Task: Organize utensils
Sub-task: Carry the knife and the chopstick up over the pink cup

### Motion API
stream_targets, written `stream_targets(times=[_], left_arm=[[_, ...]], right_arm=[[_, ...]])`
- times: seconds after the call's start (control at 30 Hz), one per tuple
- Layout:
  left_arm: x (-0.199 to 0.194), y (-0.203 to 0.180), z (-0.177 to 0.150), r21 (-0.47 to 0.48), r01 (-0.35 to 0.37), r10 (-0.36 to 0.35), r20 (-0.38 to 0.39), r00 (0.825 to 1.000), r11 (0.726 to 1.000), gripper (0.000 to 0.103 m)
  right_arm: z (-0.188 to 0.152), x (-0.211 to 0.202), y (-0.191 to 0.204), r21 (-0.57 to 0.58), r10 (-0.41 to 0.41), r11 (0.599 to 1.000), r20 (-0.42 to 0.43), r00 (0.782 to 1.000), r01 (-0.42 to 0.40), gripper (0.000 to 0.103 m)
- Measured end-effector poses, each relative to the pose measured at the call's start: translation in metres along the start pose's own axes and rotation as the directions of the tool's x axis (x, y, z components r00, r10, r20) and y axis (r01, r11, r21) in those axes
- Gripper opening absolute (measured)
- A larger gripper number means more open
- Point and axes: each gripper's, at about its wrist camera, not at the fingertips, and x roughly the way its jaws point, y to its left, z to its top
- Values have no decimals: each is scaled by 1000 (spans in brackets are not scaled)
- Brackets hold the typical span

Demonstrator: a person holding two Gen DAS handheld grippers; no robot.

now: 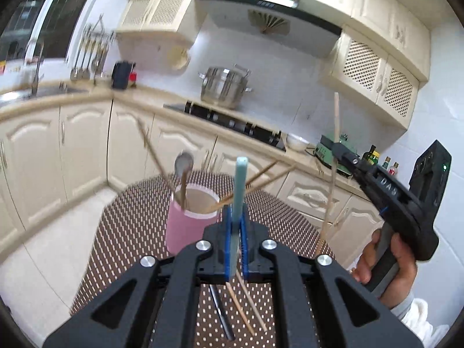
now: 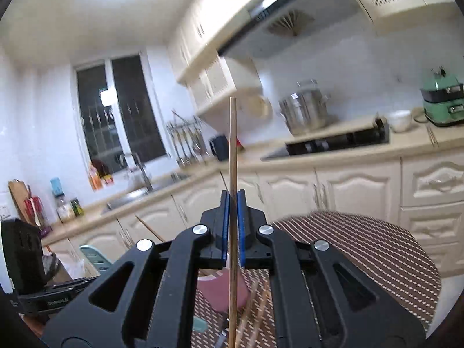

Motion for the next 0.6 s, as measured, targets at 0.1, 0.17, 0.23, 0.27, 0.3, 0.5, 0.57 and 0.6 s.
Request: stream_targets(times=[0.1, 0.17, 0.23, 0.27, 0.3, 0.5, 0.57, 0.6], left_arm=[[-8, -10, 18, 33, -9, 7, 54, 999, 999, 6], [-12, -13, 29, 40, -24, 21, 86, 996, 999, 5], [-14, -15, 39, 47, -44, 39, 115, 993, 998, 5], [-14, -15, 44, 51, -57, 51, 128, 990, 997, 5], [-14, -15, 47, 54, -66, 59, 137, 989, 996, 5], [2, -3, 66, 37, -71, 65, 161, 985, 997, 5], [9, 2, 72, 18, -70, 66, 166, 984, 997, 5], [12, 5, 74, 11, -71, 68, 174, 982, 997, 5]], right_arm=[[1, 4, 11, -4, 40, 999, 51, 998, -40, 6], [-1, 13, 22, -14, 76, 997, 76, 994, -75, 6], [-3, 27, 32, -15, 107, 994, 89, 990, -106, 6], [-5, 33, 35, -22, 111, 994, 93, 989, -109, 6], [-7, 37, 39, -30, 114, 993, 99, 988, -112, 6], [-18, 80, 50, -79, 102, 992, 111, 989, -94, 6], [-21, 87, 50, -84, 93, 993, 116, 989, -84, 6], [-21, 91, 50, -85, 90, 993, 121, 989, -80, 6]])
